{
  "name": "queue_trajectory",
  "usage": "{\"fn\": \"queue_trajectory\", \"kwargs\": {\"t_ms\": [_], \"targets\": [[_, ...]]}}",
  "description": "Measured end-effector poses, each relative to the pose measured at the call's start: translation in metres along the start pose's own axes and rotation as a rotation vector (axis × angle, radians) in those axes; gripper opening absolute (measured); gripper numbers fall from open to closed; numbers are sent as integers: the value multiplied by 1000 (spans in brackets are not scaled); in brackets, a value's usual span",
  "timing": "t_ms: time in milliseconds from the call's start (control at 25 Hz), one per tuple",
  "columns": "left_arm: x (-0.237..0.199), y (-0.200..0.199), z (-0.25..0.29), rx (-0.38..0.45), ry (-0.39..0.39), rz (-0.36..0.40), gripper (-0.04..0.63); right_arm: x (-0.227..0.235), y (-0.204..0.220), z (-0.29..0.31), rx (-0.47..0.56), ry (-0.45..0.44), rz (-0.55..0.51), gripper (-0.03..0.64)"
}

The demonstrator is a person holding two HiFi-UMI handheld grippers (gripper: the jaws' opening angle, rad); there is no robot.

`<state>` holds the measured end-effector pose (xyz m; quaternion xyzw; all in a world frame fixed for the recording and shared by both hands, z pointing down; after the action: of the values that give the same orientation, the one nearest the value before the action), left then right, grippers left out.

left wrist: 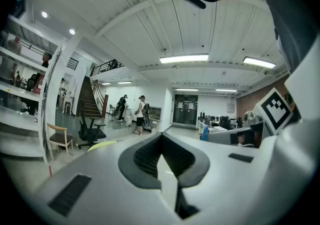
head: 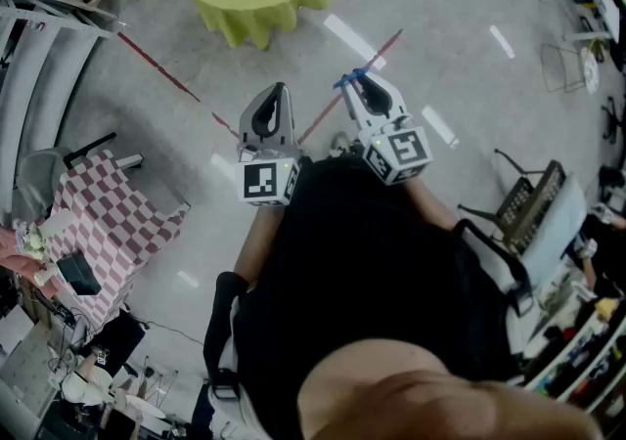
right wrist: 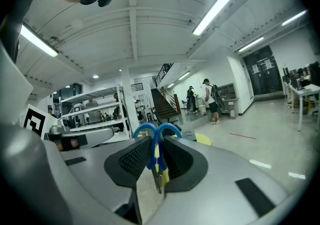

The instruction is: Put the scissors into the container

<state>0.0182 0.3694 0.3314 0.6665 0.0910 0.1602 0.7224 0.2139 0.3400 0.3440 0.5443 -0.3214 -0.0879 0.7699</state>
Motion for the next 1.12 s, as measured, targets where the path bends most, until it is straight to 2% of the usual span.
{"fn": "queue_trajectory", "kwargs": {"t_ms": [240,400,680,1120], "targets": [[-1,7,-3,-22,23,46,-3,-2,1,-1,-7,-1,-1,80],[-3,8,-7,-22,16,21,-3,-6,5,0,-10,1,-3,80],[-8,14,-13,-36,27,26,-3,-14,8,1,-10,4,-8,80],[-30,17,-18,0,55,15,-3,-32,10,10,17,42,1,80]]}}
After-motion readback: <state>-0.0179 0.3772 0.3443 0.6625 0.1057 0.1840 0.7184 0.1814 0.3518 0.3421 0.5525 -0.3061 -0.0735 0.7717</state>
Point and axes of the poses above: the fingertips, and each gripper's own axes: z forward along the fingers, x to its right, y out of its underside, the point moved 8 cm from there along -z, backward along the fingers, and after that the axes turned 13 degrees about z, right-handed, at the moved point
